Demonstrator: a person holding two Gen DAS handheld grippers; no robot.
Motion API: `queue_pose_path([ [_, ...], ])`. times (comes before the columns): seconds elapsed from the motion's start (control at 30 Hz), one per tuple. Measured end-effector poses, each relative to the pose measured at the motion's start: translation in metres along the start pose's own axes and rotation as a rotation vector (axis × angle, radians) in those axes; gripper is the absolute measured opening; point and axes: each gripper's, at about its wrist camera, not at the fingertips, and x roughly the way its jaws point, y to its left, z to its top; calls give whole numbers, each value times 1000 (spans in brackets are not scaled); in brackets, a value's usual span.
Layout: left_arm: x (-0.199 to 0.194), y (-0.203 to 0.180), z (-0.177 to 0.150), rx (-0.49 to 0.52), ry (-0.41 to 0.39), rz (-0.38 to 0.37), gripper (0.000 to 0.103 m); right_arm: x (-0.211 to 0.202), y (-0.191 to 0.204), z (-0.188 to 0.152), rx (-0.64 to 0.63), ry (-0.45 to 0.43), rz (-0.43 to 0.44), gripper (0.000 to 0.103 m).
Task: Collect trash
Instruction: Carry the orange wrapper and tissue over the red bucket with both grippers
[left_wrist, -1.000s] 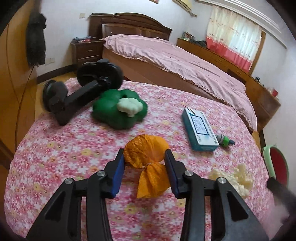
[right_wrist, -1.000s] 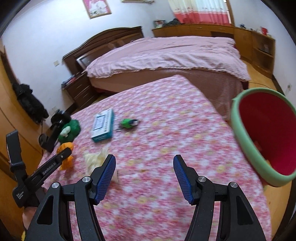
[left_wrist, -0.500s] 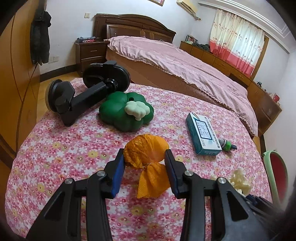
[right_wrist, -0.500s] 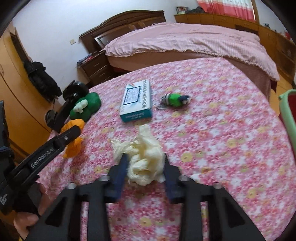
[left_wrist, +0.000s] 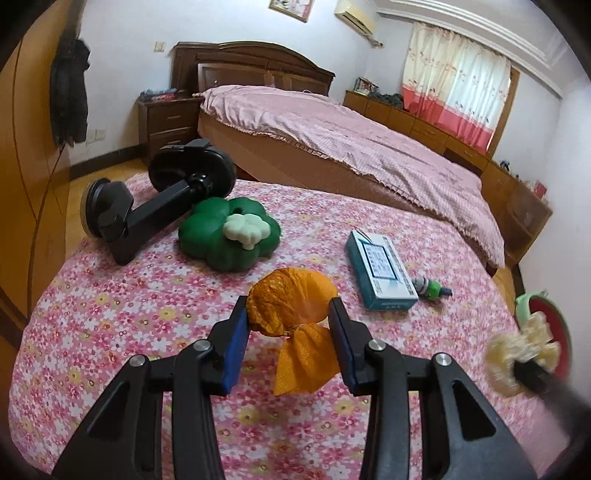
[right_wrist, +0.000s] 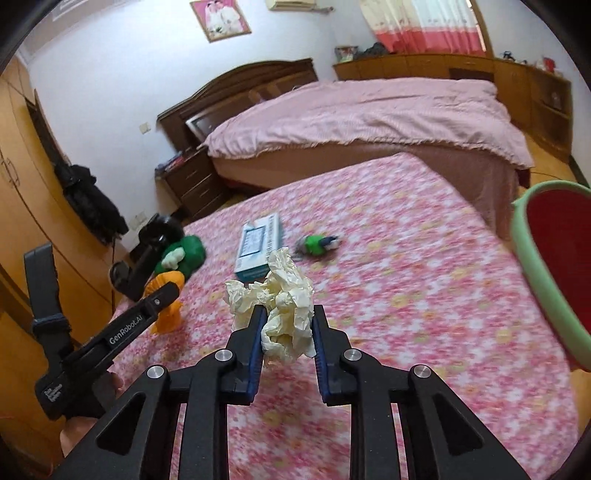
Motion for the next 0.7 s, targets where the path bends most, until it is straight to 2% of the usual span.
queue_pose_path([
  [0.17, -9, -12, 4, 19, -8, -28, 43, -21, -22, 0, 7, -18, -69, 24],
  [0.33, -28, -31, 7, 80, -29, -49, 43, -42, -54, -2, 82, -41, -126, 24],
  [0.7, -53, -83, 6, 106, -10, -173, 43, -72, -106, -8, 167, -62, -194, 24],
])
